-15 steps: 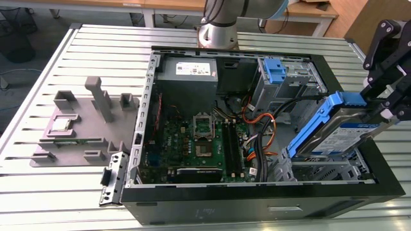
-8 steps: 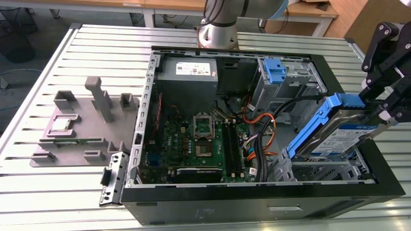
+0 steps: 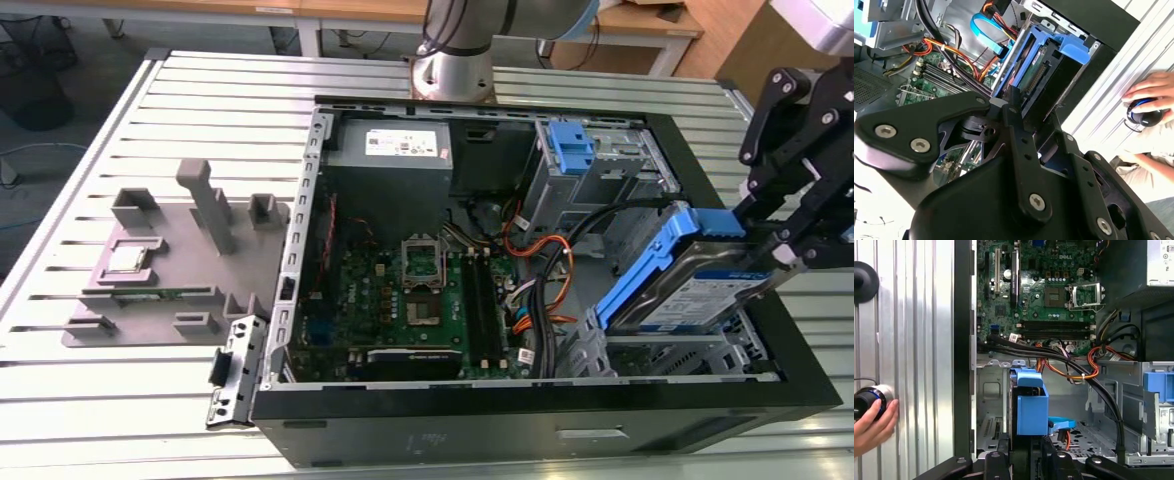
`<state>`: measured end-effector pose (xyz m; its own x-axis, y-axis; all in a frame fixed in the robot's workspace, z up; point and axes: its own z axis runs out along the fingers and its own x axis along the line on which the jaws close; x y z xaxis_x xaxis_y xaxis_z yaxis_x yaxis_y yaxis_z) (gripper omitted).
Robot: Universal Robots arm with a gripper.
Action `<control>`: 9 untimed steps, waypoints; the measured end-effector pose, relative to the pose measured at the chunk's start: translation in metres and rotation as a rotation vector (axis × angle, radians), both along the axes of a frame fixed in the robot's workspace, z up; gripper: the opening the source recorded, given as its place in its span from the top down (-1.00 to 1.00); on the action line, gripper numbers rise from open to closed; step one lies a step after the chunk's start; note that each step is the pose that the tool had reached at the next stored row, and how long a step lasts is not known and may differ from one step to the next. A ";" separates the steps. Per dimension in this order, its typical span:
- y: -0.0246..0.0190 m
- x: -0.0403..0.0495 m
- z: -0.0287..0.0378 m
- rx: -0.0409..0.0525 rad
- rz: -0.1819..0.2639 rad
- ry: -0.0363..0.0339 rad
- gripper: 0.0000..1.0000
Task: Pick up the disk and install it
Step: 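Insert the disk into the insertion slot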
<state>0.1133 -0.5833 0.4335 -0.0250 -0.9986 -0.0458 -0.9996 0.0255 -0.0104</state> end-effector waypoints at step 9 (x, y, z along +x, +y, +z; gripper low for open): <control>0.0000 0.0000 -0.0011 0.0003 0.000 0.0000 0.30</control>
<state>0.1133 -0.5834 0.4324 -0.0250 -0.9986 -0.0461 -0.9996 0.0255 -0.0104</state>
